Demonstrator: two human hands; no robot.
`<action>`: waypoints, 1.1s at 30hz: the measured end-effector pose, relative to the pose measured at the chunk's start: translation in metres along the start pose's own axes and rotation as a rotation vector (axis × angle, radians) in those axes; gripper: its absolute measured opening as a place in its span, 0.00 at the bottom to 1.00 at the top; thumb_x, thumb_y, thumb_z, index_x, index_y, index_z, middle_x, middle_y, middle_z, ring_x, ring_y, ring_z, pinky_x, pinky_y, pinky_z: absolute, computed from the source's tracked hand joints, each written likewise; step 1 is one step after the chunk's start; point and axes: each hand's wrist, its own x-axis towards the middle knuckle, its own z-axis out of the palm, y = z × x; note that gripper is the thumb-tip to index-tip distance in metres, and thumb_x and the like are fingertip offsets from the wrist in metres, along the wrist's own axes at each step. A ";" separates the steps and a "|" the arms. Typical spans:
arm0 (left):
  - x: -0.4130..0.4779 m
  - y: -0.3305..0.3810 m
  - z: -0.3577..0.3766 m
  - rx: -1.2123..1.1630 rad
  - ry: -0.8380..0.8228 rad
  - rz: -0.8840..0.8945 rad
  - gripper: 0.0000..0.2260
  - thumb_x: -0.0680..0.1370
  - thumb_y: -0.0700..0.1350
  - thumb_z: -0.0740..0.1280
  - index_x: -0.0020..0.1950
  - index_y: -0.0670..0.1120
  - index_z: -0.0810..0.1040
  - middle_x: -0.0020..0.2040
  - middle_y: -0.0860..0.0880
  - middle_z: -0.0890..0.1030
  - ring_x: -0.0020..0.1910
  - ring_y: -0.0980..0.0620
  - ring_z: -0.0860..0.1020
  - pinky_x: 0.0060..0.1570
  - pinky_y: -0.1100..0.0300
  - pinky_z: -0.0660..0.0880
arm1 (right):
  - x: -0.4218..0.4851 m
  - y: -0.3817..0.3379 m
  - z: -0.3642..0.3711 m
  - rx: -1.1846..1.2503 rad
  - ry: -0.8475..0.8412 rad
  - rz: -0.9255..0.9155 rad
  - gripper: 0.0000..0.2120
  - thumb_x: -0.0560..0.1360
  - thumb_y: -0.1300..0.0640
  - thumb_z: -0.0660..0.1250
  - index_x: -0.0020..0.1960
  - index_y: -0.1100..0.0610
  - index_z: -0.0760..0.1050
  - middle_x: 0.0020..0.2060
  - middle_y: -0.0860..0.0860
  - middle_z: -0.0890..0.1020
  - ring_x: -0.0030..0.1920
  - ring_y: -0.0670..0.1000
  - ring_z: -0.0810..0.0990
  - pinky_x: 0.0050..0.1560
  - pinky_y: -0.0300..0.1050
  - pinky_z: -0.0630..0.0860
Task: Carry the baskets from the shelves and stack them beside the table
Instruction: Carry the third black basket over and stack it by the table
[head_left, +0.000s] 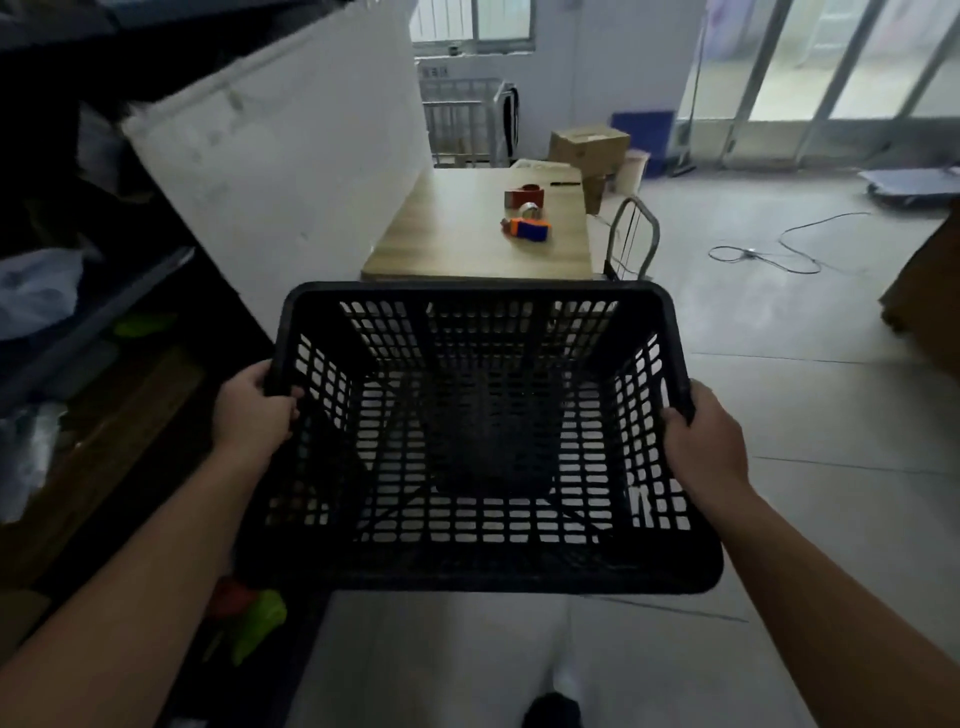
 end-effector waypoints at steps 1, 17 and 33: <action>0.019 0.003 0.016 0.006 -0.007 -0.001 0.20 0.75 0.29 0.62 0.53 0.55 0.77 0.42 0.48 0.82 0.37 0.48 0.77 0.36 0.55 0.75 | 0.020 0.003 0.008 0.000 0.002 0.005 0.09 0.79 0.59 0.60 0.58 0.53 0.73 0.42 0.50 0.79 0.42 0.55 0.76 0.41 0.49 0.70; 0.294 -0.019 0.209 0.044 -0.052 -0.156 0.20 0.71 0.31 0.63 0.40 0.60 0.77 0.40 0.46 0.84 0.34 0.45 0.79 0.35 0.49 0.79 | 0.315 0.014 0.173 -0.095 -0.106 0.080 0.13 0.78 0.60 0.61 0.62 0.54 0.74 0.43 0.50 0.78 0.44 0.56 0.75 0.43 0.48 0.68; 0.503 -0.091 0.368 0.142 -0.192 -0.269 0.20 0.70 0.32 0.63 0.39 0.59 0.81 0.33 0.49 0.80 0.29 0.47 0.75 0.32 0.53 0.75 | 0.481 0.057 0.329 -0.179 -0.158 0.279 0.13 0.79 0.59 0.59 0.62 0.54 0.72 0.48 0.54 0.82 0.48 0.60 0.79 0.47 0.54 0.76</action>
